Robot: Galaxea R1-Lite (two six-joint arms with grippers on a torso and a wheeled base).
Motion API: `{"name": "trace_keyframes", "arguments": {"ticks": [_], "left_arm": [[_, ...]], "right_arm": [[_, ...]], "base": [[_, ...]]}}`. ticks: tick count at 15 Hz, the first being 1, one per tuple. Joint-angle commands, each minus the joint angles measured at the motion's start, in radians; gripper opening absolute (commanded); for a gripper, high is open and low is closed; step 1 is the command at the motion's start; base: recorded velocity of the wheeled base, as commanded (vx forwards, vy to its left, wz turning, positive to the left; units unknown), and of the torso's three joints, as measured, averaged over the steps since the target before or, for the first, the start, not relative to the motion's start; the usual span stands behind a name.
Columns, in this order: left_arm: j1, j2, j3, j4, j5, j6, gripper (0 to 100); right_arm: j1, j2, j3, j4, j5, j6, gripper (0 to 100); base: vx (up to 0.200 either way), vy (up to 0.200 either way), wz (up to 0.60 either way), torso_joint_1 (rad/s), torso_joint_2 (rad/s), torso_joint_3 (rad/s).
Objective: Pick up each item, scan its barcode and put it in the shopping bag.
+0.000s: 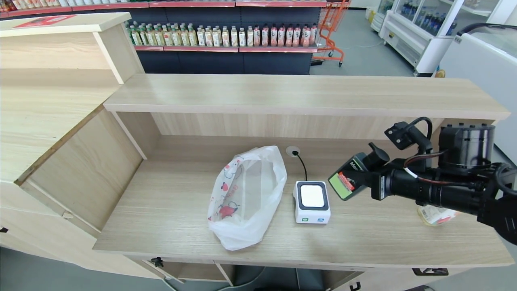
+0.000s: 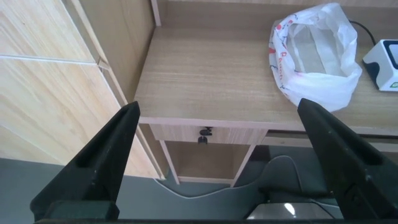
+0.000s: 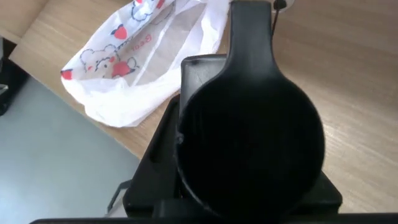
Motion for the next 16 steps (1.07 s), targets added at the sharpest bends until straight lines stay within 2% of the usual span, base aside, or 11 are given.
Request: {"name": "trace_keyframes", "arguments": {"ticks": [1, 4, 8, 12, 16], "left_arm": [[0.000, 0.002, 0.000, 0.000, 0.000, -0.001, 100], [0.000, 0.002, 0.000, 0.000, 0.000, -0.001, 100], [0.001, 0.002, 0.000, 0.000, 0.000, -0.001, 100], [0.000, 0.002, 0.000, 0.000, 0.000, -0.001, 100], [0.000, 0.000, 0.000, 0.000, 0.000, -0.001, 100]], "right_arm": [[0.002, -0.002, -0.011, 0.002, 0.002, -0.001, 0], [0.054, 0.070, -0.098, 0.007, 0.001, -0.001, 0], [0.069, 0.191, -0.186, -0.004, -0.002, 0.001, 0], [0.112, 0.403, -0.287, -0.144, 0.017, -0.003, 0], [0.200, 0.573, -0.420, -0.148, 0.036, -0.108, 0]], "base": [[0.000, 0.000, 0.00, 0.000, 0.00, 0.000], [0.000, 0.000, 0.00, 0.000, 0.00, 0.000], [0.000, 0.000, 0.00, 0.000, 0.00, 0.000], [0.000, 0.000, 0.00, 0.000, 0.00, 0.000], [0.000, 0.000, 0.00, 0.000, 0.00, 0.000]]}}
